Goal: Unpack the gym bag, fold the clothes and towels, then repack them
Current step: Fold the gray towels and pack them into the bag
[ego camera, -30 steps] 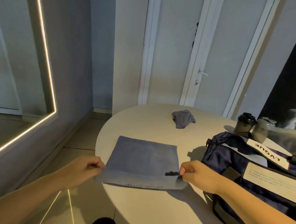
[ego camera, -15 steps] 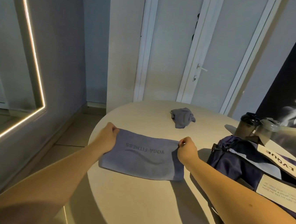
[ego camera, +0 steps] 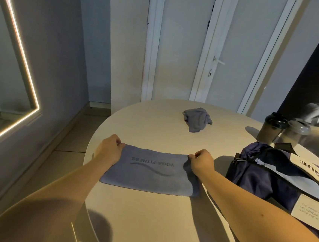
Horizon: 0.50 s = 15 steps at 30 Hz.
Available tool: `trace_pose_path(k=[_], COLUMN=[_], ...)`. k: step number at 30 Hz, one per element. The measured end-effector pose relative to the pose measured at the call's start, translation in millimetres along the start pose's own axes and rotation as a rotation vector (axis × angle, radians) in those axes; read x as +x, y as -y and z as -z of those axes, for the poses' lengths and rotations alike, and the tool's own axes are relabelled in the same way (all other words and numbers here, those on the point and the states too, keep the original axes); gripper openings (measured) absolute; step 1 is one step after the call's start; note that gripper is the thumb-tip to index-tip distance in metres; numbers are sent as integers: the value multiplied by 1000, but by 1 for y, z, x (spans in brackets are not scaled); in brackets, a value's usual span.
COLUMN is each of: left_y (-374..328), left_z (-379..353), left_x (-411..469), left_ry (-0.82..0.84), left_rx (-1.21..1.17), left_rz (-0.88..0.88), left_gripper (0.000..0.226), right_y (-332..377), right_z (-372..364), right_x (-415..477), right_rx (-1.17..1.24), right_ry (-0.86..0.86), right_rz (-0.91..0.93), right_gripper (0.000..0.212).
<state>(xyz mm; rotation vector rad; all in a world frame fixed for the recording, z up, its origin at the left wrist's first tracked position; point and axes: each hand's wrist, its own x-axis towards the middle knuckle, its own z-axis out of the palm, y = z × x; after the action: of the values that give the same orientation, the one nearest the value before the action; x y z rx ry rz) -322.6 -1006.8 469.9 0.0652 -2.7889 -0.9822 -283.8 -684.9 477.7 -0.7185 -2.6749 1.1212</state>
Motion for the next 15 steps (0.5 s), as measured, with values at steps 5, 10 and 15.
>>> trace_pose_path(k=[5, 10, 15], left_y=[-27, -15, -8], left_z=[-1, -31, -30], left_x=[-28, -55, -61], left_ry=[-118, 126, 266], left_rx=[273, 518, 553], left_rz=[-307, -395, -328], left_gripper=[38, 71, 110], right_y=[13, -3, -26], right_z=[-5, -26, -28], right_x=[-38, -78, -75], right_rx=[-264, -462, -599], right_ry=[-147, 123, 215], right_rz=[423, 723, 626], right_gripper=[46, 81, 107])
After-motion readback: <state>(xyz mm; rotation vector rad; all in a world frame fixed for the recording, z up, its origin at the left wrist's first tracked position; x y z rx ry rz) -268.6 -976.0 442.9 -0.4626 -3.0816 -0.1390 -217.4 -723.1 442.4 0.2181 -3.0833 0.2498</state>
